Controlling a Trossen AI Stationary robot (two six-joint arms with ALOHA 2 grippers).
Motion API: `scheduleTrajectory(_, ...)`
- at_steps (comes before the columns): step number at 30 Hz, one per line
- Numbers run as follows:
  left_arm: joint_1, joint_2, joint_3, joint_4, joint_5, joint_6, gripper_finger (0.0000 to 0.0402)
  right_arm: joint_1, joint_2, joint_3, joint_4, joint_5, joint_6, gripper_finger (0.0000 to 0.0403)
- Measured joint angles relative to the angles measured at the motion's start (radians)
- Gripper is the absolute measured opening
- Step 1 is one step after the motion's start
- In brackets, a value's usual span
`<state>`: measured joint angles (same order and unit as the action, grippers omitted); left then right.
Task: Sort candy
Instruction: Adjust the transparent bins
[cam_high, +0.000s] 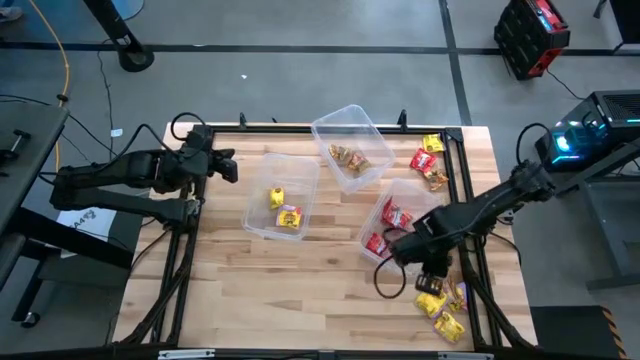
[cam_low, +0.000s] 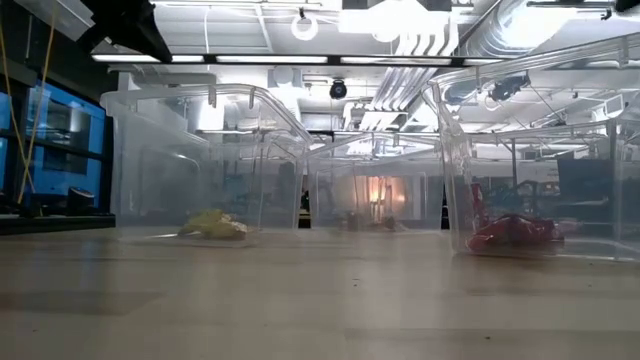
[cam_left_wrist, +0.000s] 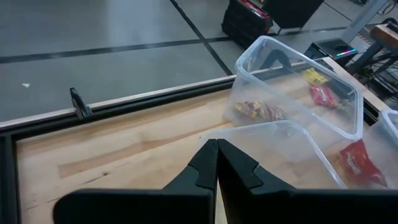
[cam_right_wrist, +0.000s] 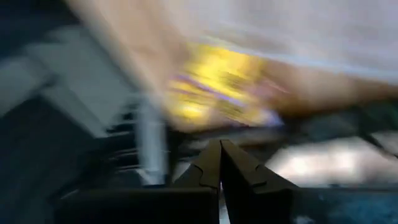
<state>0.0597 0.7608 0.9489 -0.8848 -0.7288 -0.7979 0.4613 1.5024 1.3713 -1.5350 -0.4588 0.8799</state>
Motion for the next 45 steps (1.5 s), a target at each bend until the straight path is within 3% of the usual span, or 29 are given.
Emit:
scheduleTrajectory(5,0.0,-0.002,0.0,0.031,0.005,0.007,0.0,-0.019,-0.076,-0.202,0.001,0.056,0.087,0.0)
scheduleTrajectory(9,0.0,-0.002,0.0,0.115,0.006,0.048,0.0,-0.058,-0.114,-0.279,0.029,0.181,0.109,0.0)
scheduleTrajectory(12,0.0,-0.002,0.0,0.178,0.0,0.092,0.0,-0.111,-0.121,-0.314,0.072,0.276,0.06,0.0)
scheduleTrajectory(20,0.0,-0.003,0.0,0.278,-0.007,0.137,0.0,-0.261,-0.079,-0.302,0.462,0.41,-0.185,0.0)
scheduleTrajectory(25,0.0,-0.003,0.0,0.286,0.008,0.122,0.0,-0.263,-0.072,-0.257,0.411,0.31,-0.225,0.0)
scheduleTrajectory(28,0.0,-0.005,0.0,0.286,0.012,0.119,0.0,-0.196,-0.08,-0.256,0.317,0.213,-0.206,0.0)
scheduleTrajectory(31,0.0,-0.005,0.0,0.286,0.012,0.119,0.0,-0.108,-0.08,-0.257,0.302,0.189,-0.194,0.0)
scheduleTrajectory(37,0.0,-0.009,0.0,0.285,0.013,0.119,0.0,0.016,-0.081,-0.386,0.528,0.109,0.042,0.0005)
scheduleTrajectory(41,0.0,-0.01,0.0,0.285,0.012,0.119,0.0,0.063,-0.08,-0.527,0.667,0.022,0.177,0.0039)
scheduleTrajectory(45,0.0,-0.01,0.0,0.285,0.012,0.119,0.0,0.071,-0.08,-0.591,0.708,0.009,0.249,0.0097)
